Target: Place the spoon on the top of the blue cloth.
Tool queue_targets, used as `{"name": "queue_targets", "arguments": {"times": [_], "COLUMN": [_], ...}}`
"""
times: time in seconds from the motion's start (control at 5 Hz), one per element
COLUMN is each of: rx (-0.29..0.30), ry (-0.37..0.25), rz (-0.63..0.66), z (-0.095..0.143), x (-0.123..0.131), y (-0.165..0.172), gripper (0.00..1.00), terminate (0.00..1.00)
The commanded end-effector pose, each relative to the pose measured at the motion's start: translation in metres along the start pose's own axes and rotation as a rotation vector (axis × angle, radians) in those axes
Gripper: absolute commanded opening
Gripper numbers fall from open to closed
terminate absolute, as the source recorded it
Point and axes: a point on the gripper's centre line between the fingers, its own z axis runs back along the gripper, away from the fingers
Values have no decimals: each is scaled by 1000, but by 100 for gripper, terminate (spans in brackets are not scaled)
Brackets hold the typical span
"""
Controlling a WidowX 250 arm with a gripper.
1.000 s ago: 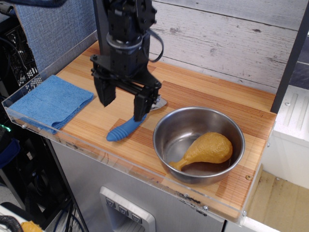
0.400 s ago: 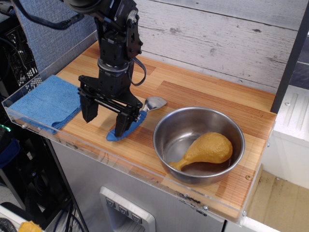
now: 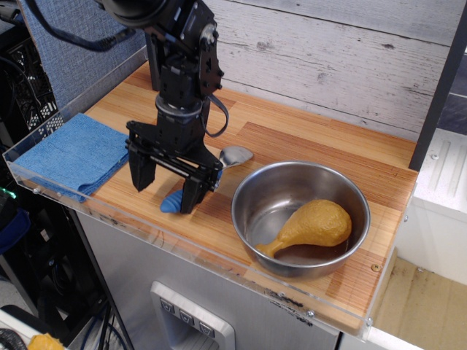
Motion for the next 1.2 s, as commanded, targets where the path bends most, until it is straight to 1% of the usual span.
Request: {"name": "queue_targets", "arguments": {"times": [0.0, 0.2, 0.4, 0.6, 0.8, 1.0], "rx": [13, 18, 22, 20, -12, -42], "ry": [14, 46, 55, 57, 6, -53], "rz": [5, 1, 4, -12, -40, -77], "z": [-12, -22, -24, -19, 5, 38], "x": [1, 0, -1, -2, -1, 3], "y": [2, 3, 5, 3, -1, -4], "gripper": [100, 100, 0, 0, 0, 0], "terminate": [0, 0, 0, 0, 0, 0]}}
